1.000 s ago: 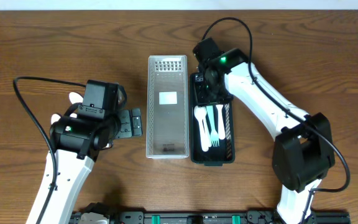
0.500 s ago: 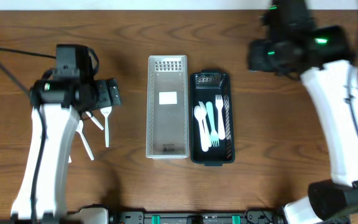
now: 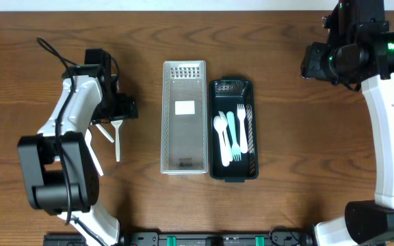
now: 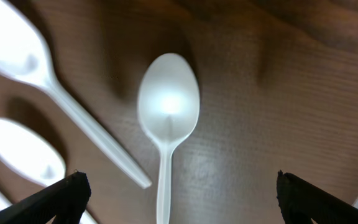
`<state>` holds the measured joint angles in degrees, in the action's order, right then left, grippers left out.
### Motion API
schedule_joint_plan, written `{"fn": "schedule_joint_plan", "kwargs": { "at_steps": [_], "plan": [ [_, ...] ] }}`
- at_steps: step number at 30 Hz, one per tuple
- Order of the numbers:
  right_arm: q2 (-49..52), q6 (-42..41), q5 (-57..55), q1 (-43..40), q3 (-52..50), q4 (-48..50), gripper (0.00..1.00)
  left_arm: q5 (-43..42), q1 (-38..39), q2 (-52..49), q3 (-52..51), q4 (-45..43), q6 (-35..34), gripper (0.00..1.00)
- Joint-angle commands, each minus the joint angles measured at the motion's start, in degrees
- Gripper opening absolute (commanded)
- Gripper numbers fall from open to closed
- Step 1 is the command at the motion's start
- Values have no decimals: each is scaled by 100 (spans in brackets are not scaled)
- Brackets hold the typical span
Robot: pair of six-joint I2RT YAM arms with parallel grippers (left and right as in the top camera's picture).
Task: Pack container
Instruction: 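Move the left gripper over a white spoon and grasp it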
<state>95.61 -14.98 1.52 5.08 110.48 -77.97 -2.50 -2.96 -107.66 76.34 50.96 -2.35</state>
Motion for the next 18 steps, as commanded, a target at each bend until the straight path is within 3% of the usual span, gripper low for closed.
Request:
{"fn": "schedule_joint_plan", "kwargs": {
  "at_steps": [1, 18],
  "plan": [
    [-13, 94, -2, -42, 31, -7, 55, -205, -35, -199, -107, -92, 328, 98],
    [-13, 39, -2, -42, 31, -31, 55, -205, -37, -444, -715, -518, 295, 98]
  ]
}}
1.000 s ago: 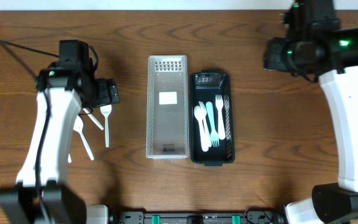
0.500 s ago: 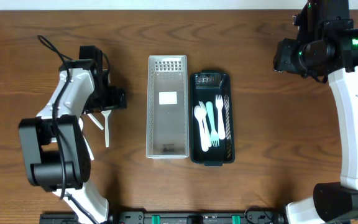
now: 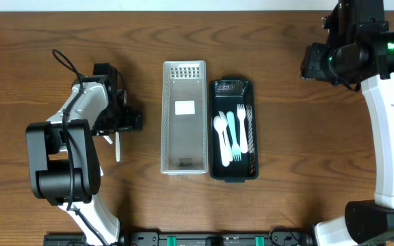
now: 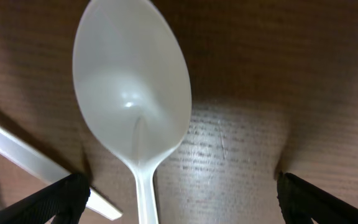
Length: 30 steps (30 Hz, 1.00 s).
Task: Pack container
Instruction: 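Move the left gripper over a white spoon and grasp it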
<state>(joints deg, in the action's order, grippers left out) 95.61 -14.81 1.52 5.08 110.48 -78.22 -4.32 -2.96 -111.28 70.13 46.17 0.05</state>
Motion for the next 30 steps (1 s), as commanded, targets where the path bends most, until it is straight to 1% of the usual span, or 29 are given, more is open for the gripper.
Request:
{"fn": "schedule_joint_plan", "kwargs": {
  "at_steps": [1, 6, 10, 13, 17, 20, 22, 26, 30],
  "plan": [
    [-13, 7, -2, -42, 31, -4, 55, -22, -35, -81, -142, -92, 55, 97],
    [-13, 7, -2, -42, 31, -7, 55, -20, -35, -81, -243, -195, 57, 90],
    [-13, 7, 0, -39, 31, -9, 55, -20, -35, -81, -243, -225, 55, 72],
    [-13, 7, -2, -42, 31, -28, 55, -20, -35, -81, -243, -214, 55, 55],
    [-13, 9, -4, -42, 31, -48, 55, -20, -35, -81, -243, -190, 55, 40],
    [-13, 9, -4, -42, 31, -44, 55, -17, -35, -81, -243, -175, 57, 31],
    [-13, 9, -4, -42, 31, -46, 55, -17, -35, -81, -243, -168, 55, 29],
    [-13, 9, -4, -42, 31, -46, 55, -17, -35, -81, -240, -166, 55, 14],
    [-13, 9, -4, -42, 31, -46, 55, -15, -35, -81, -240, -149, 55, 7]
  ]
}}
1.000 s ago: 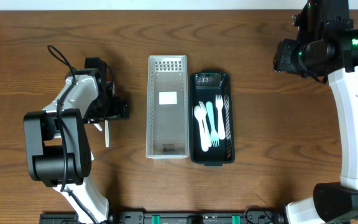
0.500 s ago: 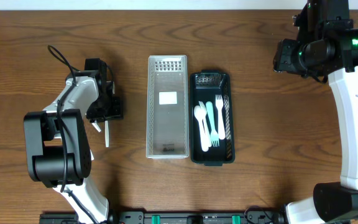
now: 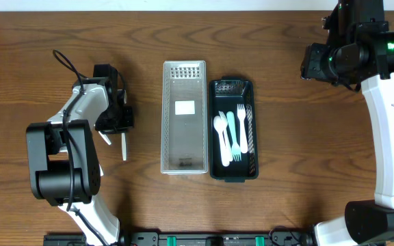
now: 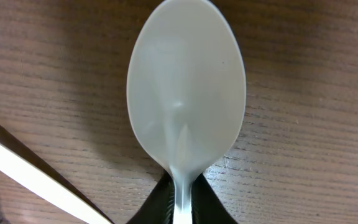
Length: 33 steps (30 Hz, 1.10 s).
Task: Pack container
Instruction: 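Move the left gripper over a white spoon and grasp it, then carry the spoon into the clear basket and release it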
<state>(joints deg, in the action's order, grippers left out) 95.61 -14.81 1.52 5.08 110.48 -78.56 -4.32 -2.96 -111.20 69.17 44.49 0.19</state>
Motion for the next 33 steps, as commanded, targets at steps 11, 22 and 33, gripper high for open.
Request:
{"fn": "schedule_joint_plan", "kwargs": {
  "at_steps": [11, 22, 33],
  "plan": [
    [-13, 7, -238, -129, 31, 17, 55, -17, 275, 509, 776, 1231, -197, 6],
    [-13, 9, -234, -507, 31, 48, 56, 111, 2273, 1825, 1703, 1510, -715, 6],
    [-13, 9, -214, -507, 31, 35, 56, 87, 3099, 619, 1628, 839, -1193, 6]
  ]
}}
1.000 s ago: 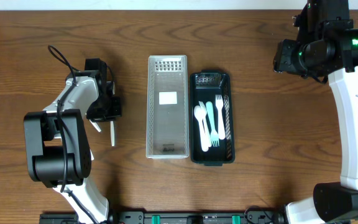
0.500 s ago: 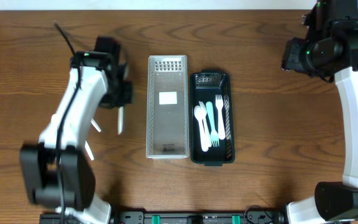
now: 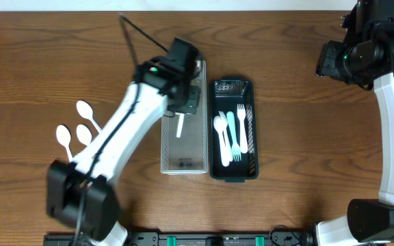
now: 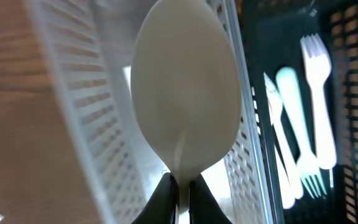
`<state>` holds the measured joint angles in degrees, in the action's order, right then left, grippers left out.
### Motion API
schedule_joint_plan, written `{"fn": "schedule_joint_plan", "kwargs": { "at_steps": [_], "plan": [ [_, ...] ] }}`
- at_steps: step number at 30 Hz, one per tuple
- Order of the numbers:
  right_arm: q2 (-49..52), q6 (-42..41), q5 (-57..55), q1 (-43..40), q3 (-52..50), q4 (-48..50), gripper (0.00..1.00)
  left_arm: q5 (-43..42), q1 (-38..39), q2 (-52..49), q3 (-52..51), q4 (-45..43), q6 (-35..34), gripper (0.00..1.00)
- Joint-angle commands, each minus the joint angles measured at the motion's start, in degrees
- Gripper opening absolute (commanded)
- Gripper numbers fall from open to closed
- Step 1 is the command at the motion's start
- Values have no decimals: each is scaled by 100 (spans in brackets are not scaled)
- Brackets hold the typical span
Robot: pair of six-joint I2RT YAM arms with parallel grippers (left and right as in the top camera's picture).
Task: Pack container
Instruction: 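Carry the spoon into the clear basket and release it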
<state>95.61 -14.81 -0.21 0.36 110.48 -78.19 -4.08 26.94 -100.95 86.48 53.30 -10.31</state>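
My left gripper [image 3: 183, 102] [image 4: 180, 193] is shut on a white plastic spoon [image 4: 184, 87], whose handle [image 3: 180, 126] hangs over the clear perforated tray [image 3: 184, 157]. In the left wrist view the spoon's bowl fills the middle, above the tray's wall [image 4: 73, 124]. The black basket [image 3: 233, 172] to the right holds forks [image 3: 240, 133] and a spoon. Three more white spoons [image 3: 74, 130] lie on the table at the left. My right gripper is out of view; only the right arm [image 3: 361, 55] shows at the top right.
The clear tray has a white label [image 3: 185, 107] on its floor. The black basket touches the tray's right side. The left arm's white links [image 3: 115, 137] stretch from the lower left across the table.
My left gripper, shut on the spoon at the table's left, is now over the clear tray with the spoon lifted. Three spoons remain on the table where the arm was.
My left gripper stood open above a white spoon among others at the left. Then it was lower, astride the spoon's neck. Then it was shut on the neck, on the table. Now it holds the spoon over the clear tray. The right arm stayed put.
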Motion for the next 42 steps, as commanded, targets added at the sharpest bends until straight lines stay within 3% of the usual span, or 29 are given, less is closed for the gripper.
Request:
{"fn": "schedule_joint_plan", "kwargs": {
  "at_steps": [1, 7, 8, 11, 13, 21, 29, 37, 42],
  "plan": [
    [-13, 9, -42, -35, 31, -2, 56, 63, 118, -551, -103, -57, -144, 6],
    [-13, 35, -44, -35, 31, -7, 56, 66, 61, -1110, -103, -74, -140, 7],
    [-13, 35, -44, -35, 31, -7, 57, 68, 44, -1113, -103, -87, -140, 15],
    [-13, 76, -46, -39, 31, -9, 57, 68, -4, -1088, -101, -120, -140, 55],
    [-13, 76, -46, -48, 31, -7, 57, 72, -44, -1080, -101, -120, -125, 66],
    [-13, 186, -118, -94, 31, -9, 61, 278, -284, -592, 249, 107, -83, 69],
    [-11, 181, -151, -94, 31, -4, 63, 1294, -1054, 813, 446, 258, -55, 86],
    [-9, 177, -151, -94, 31, -26, 63, 885, -2820, 787, 286, 321, -1338, 89],
    [-9, 175, -149, -94, 31, -33, 63, 841, -3477, 326, 107, 295, -1899, 93]
  ]
}}
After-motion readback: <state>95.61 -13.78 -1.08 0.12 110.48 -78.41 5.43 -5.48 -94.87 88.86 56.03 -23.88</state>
